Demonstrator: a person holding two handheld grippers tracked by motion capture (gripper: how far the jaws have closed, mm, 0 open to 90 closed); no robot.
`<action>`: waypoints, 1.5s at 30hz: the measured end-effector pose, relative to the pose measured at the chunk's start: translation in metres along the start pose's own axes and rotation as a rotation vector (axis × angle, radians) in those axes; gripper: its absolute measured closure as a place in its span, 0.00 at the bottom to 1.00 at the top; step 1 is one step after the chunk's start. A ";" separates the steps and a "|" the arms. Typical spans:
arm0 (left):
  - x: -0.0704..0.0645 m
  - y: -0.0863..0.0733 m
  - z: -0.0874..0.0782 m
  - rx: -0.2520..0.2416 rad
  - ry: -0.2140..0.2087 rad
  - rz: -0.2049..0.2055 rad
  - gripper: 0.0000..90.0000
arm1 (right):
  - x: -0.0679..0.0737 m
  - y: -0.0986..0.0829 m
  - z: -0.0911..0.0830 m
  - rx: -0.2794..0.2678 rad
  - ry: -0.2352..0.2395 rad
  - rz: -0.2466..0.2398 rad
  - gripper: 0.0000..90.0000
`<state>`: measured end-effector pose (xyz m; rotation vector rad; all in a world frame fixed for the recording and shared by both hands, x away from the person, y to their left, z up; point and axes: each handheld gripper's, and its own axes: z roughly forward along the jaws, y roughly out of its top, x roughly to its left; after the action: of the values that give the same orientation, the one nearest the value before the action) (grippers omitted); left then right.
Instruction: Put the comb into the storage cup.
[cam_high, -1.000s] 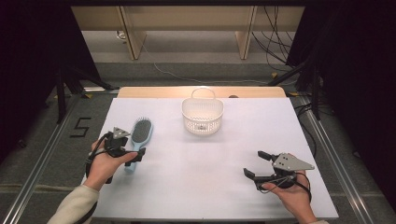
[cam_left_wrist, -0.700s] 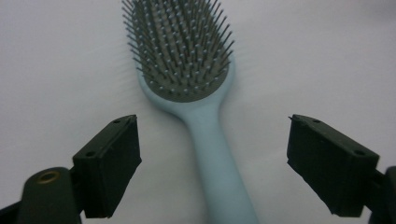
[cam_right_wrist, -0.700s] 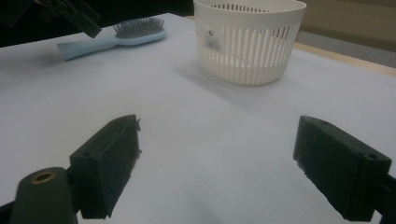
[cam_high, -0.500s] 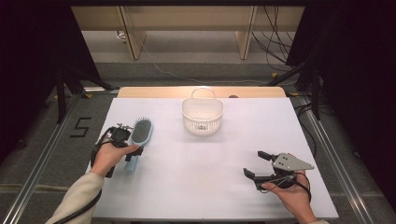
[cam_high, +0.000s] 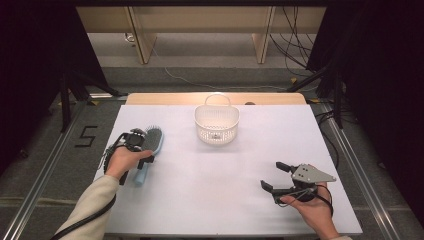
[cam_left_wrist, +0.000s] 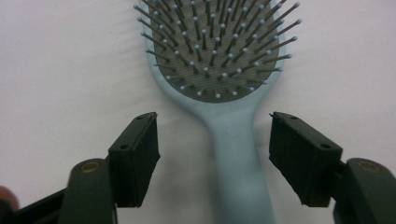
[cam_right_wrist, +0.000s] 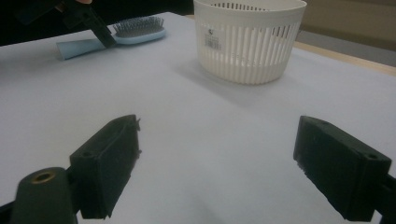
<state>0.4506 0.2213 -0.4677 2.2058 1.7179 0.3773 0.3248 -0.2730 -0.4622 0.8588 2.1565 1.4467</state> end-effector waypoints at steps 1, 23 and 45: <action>0.000 0.000 0.001 0.003 -0.001 -0.005 0.39 | 0.000 0.000 0.000 0.001 -0.001 0.000 0.17; -0.006 0.013 0.005 0.090 0.002 -0.020 0.59 | 0.000 0.000 0.001 0.001 0.013 0.009 0.17; -0.011 0.020 0.006 0.141 0.006 -0.078 0.74 | 0.000 -0.001 0.001 0.001 0.016 0.011 0.17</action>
<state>0.4678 0.2053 -0.4655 2.2270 1.8804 0.2511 0.3250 -0.2727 -0.4629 0.8632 2.1675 1.4625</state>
